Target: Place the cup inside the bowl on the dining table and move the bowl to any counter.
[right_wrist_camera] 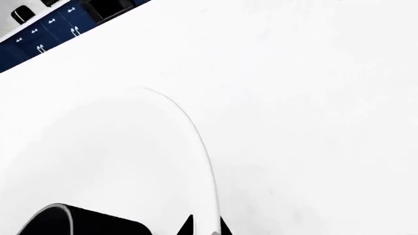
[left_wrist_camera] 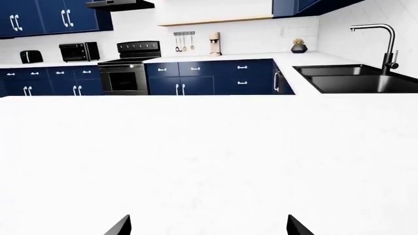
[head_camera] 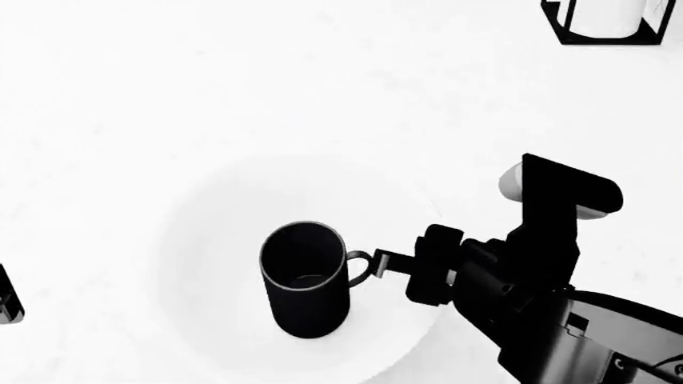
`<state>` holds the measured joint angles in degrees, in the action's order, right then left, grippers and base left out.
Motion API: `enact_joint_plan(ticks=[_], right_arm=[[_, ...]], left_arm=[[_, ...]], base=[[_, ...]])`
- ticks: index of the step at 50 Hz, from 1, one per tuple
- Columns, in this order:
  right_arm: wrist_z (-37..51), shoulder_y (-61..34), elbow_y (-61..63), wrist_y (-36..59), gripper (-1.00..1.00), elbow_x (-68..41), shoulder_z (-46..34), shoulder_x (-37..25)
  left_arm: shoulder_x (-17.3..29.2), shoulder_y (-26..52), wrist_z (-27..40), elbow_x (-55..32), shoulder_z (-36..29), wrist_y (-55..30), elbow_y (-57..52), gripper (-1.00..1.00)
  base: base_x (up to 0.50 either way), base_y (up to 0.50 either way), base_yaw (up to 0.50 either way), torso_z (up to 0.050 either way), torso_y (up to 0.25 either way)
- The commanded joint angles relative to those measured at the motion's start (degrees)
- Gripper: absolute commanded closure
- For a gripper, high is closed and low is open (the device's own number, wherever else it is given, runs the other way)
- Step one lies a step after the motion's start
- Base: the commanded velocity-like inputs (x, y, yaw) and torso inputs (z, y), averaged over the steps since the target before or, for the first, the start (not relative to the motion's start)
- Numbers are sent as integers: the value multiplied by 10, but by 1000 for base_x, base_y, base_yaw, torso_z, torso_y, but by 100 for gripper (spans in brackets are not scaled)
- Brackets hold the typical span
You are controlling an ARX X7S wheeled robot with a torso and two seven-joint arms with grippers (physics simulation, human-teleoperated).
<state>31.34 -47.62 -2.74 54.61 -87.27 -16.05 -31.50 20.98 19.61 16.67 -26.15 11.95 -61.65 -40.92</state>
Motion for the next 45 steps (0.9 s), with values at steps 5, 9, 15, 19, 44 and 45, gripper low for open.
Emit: enact_joint_plan(ticks=[5, 9, 15, 19, 44, 45], right_arm=[[6, 22, -6, -37, 100, -40, 45, 10], [12, 24, -7, -51, 100, -48, 59, 12], [19, 35, -11, -82, 100, -80, 96, 26], [21, 50, -9, -105, 100, -95, 119, 35], [21, 79, 39, -165, 100, -133, 187, 46], [24, 77, 41, -163, 100, -134, 186, 44]], left_arm=[[0, 0, -2, -7, -4, 7, 1, -100], [0, 0, -1, -8, -4, 7, 1, -100], [-4, 2, 4, -4, -13, 10, 5, -100], [-3, 1, 3, -5, -12, 13, 7, -100], [16, -8, -9, -22, 14, 12, 5, -100], [16, -7, -8, -22, 12, 12, 5, -100]], base=[[0, 0, 0, 0, 0], [0, 0, 0, 0, 0], [0, 0, 0, 0, 2], [0, 0, 0, 0, 0], [0, 0, 0, 0, 0], [0, 0, 0, 0, 0]])
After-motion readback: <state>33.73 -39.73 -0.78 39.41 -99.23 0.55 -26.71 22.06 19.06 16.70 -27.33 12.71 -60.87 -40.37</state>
